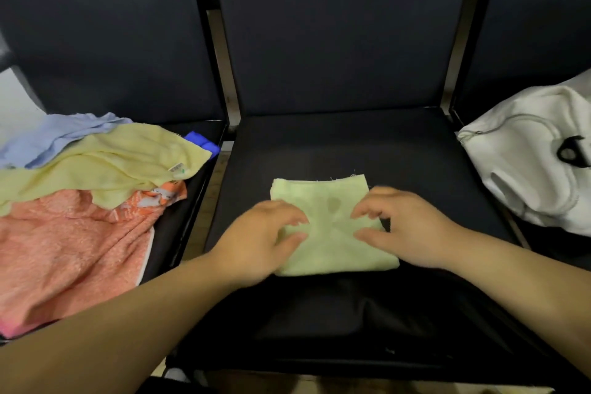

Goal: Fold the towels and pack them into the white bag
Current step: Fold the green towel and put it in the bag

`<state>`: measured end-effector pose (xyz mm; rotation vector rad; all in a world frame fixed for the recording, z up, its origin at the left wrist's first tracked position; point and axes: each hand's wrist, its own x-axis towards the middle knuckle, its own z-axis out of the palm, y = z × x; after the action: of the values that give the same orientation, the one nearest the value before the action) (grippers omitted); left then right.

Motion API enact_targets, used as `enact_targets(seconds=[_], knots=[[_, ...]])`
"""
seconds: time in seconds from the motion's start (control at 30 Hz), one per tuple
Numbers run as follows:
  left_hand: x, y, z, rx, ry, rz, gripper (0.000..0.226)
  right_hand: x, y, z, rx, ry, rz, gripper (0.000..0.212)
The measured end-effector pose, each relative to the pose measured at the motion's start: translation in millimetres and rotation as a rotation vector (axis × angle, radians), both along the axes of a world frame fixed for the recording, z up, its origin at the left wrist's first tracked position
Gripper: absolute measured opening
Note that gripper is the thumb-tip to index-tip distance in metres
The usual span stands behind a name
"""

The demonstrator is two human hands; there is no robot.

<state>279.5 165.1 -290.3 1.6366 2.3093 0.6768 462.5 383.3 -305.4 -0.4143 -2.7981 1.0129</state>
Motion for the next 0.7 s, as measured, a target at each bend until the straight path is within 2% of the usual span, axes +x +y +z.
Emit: enact_targets(seconds=[0.1, 0.13, 0.2, 0.3, 0.4, 0.5, 0.6, 0.7], knots=[[13, -17, -15, -0.237, 0.014, -0.150, 0.054, 18, -15, -12, 0.091, -0.169, 0.184, 0.048], [15, -20, -20, -0.296, 0.055, -0.183, 0.059, 20, -18, -17, 0.128, -0.212, 0.194, 0.050], [18, -24, -26, -0.340, 0.093, -0.193, 0.060, 24, -24, -26, 0.162, -0.183, 0.144, 0.043], [25, -27, -20, -0.320, -0.012, -0.138, 0.056, 30, -31, -24, 0.187, -0.140, 0.075, 0.031], [32, -33, -12, -0.327, -0.134, -0.115, 0.062, 35, -29, -2, -0.093, -0.209, 0.043, 0.021], [37, -35, -6, -0.310, -0.360, -0.092, 0.067, 42, -19, 18, -0.428, -0.285, -0.007, 0.020], [38, -31, 0, -0.133, -0.486, 0.020, 0.050, 48, -14, 23, -0.646, -0.355, -0.074, 0.023], [40, -26, 3, 0.006, -0.630, 0.126, 0.034, 51, -10, 26, -0.813, -0.271, -0.114, 0.023]])
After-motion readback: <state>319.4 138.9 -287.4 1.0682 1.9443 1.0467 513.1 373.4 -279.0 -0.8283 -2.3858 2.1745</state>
